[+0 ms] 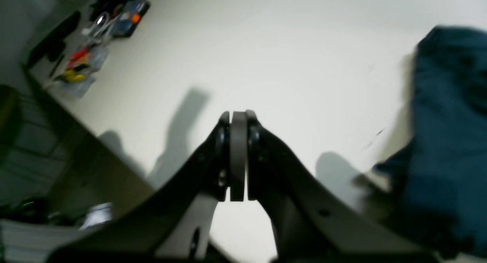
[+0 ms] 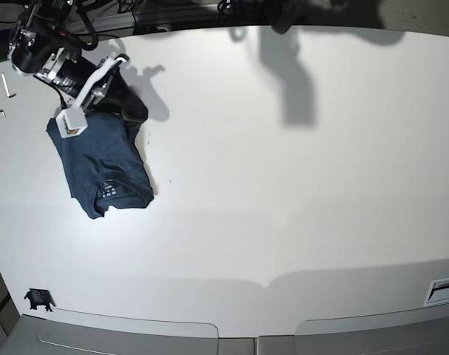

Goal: Fold the T-shirt properly

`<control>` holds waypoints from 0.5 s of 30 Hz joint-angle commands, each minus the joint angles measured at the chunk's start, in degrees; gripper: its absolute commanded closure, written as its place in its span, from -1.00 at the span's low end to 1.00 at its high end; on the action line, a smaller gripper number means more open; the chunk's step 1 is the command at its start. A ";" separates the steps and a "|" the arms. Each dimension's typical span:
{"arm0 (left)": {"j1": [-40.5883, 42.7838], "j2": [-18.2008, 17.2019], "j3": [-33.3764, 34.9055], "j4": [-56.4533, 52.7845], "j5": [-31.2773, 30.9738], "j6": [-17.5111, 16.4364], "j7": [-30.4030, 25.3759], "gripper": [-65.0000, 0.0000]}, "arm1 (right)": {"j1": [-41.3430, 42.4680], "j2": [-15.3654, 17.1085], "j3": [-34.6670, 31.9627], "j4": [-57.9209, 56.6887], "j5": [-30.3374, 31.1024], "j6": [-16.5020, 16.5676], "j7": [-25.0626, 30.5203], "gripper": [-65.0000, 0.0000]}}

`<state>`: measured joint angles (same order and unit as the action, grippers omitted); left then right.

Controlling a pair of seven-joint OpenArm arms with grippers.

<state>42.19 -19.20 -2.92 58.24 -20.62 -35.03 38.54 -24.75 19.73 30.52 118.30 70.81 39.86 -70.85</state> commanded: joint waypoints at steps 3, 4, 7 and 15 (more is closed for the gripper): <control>-1.51 0.61 1.25 -4.83 4.44 -0.66 -5.84 1.00 | -2.10 0.74 1.90 1.18 6.23 0.14 -1.31 1.00; -2.10 0.66 1.62 -6.03 5.75 -0.63 -9.01 1.00 | -2.86 0.74 2.80 1.33 8.07 0.14 -2.75 1.00; -2.89 0.63 2.01 -8.13 9.42 -0.63 -18.69 1.00 | -5.40 0.74 7.02 1.46 13.18 0.14 -7.54 1.00; -5.09 0.61 2.01 -8.39 15.19 -0.44 -26.51 1.00 | -12.57 -0.15 23.80 1.60 14.19 0.14 -9.15 1.00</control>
<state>36.42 -18.09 -0.82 49.69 -5.23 -34.96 12.38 -37.10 18.83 54.22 118.89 83.44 39.88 -81.10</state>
